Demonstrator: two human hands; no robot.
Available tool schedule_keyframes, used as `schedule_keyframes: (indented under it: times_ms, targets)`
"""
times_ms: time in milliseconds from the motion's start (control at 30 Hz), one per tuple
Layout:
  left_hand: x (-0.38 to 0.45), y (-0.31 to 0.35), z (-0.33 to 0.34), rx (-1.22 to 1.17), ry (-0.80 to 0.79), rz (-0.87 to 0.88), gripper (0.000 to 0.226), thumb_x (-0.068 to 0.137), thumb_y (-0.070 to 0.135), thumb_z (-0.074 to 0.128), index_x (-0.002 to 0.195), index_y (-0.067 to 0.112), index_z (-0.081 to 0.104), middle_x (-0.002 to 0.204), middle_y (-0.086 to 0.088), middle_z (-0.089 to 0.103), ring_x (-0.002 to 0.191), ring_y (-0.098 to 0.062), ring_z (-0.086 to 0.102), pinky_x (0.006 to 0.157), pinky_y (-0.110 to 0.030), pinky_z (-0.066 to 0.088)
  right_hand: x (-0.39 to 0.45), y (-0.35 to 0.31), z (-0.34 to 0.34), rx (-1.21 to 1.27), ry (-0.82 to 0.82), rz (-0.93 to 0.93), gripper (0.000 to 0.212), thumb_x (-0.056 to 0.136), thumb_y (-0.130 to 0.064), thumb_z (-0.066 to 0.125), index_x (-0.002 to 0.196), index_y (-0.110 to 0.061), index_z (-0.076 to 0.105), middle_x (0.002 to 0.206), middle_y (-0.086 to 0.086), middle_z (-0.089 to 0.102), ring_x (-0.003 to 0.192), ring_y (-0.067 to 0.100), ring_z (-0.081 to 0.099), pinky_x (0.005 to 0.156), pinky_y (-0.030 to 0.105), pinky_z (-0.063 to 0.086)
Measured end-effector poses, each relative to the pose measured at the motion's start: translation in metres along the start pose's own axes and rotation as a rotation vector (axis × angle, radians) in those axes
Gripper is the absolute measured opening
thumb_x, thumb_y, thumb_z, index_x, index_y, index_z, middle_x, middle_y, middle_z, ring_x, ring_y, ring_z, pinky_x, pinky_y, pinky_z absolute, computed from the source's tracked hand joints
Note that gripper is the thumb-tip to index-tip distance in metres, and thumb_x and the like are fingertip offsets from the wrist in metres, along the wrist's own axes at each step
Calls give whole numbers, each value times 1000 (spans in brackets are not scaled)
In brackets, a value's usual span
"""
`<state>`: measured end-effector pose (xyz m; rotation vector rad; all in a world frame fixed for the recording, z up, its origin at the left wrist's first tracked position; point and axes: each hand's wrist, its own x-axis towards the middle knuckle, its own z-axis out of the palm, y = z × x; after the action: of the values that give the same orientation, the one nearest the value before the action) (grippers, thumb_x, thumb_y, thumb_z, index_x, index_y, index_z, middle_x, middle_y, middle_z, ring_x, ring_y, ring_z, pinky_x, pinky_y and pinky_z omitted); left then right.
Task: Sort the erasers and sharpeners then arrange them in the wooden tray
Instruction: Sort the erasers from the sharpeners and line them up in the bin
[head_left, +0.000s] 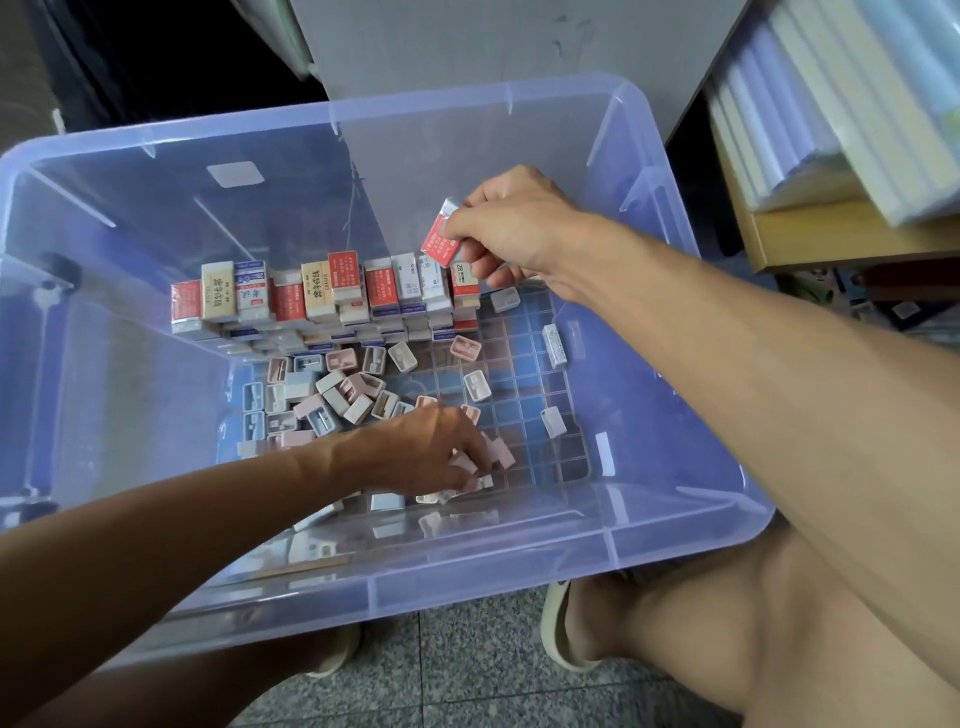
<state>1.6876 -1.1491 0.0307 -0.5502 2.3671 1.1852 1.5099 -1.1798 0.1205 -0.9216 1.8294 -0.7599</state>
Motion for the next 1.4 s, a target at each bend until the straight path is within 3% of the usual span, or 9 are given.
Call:
schedule_keyframes:
  times_ms: [133,300,467,700,900,1033,1167,1267,1400]
  targets:
    - [9,4,3,82,-106,-28,33,90,16,65,123,12,66,127,1,65,109,-12,61,82,-14,43,0,-1,-1,-1,-3,-5,5,88,-14,65,88,-10,68,63,0,62,50,10,56,54,24,52]
    - [9,-2,-2,56,-281,-81,31,91,12,61,122,9,66,124,-2,65,112,-16,60,95,-26,46,1,-2,1,-18,-8,-7,9,89,-14,65,93,-8,69,65,1,62,52,10,57,57,24,53]
    - [1,-6,-3,-7,-282,-90,26,93,14,62,119,11,65,117,5,63,100,-7,55,77,-10,38,3,-1,5,-12,-17,1,9,87,-12,68,90,-4,71,66,3,63,55,12,58,59,24,54]
    - [-36,-15,-38,-206,-1,-109,5,93,19,64,92,24,66,86,10,67,74,-3,62,63,-17,47,9,-4,26,60,-83,44,3,86,-2,69,86,1,69,69,11,61,56,16,57,58,25,53]
    - [-100,-29,-67,-429,466,-330,6,90,17,68,87,22,69,61,13,66,54,4,55,55,-16,45,12,-16,64,3,-158,8,12,91,-4,61,93,2,71,71,8,66,57,12,58,49,21,46]
    - [-135,-28,-62,-684,701,-458,2,88,15,70,89,16,69,63,4,68,56,-5,58,56,-18,51,18,-28,93,-114,-164,-41,13,90,-8,64,94,-1,73,76,9,71,57,10,62,46,20,46]
    - [-143,-22,-61,-781,733,-494,12,88,19,70,98,12,70,77,-10,72,61,-11,63,62,-22,56,24,-31,121,-226,-150,-54,12,91,-16,67,90,-6,74,79,9,75,61,12,67,50,22,50]
    - [-140,-21,-61,-868,712,-499,19,89,14,69,108,17,65,77,-11,68,59,-11,64,62,-23,58,28,-37,131,-220,-77,-53,11,90,-8,66,96,-3,73,71,10,74,61,14,72,53,24,52]
    - [-139,-21,-66,-920,768,-486,9,86,12,71,93,15,66,72,-9,66,53,-8,63,57,-22,57,24,-34,133,-150,-13,-48,26,89,-6,63,115,-9,66,73,7,74,58,13,72,54,26,54]
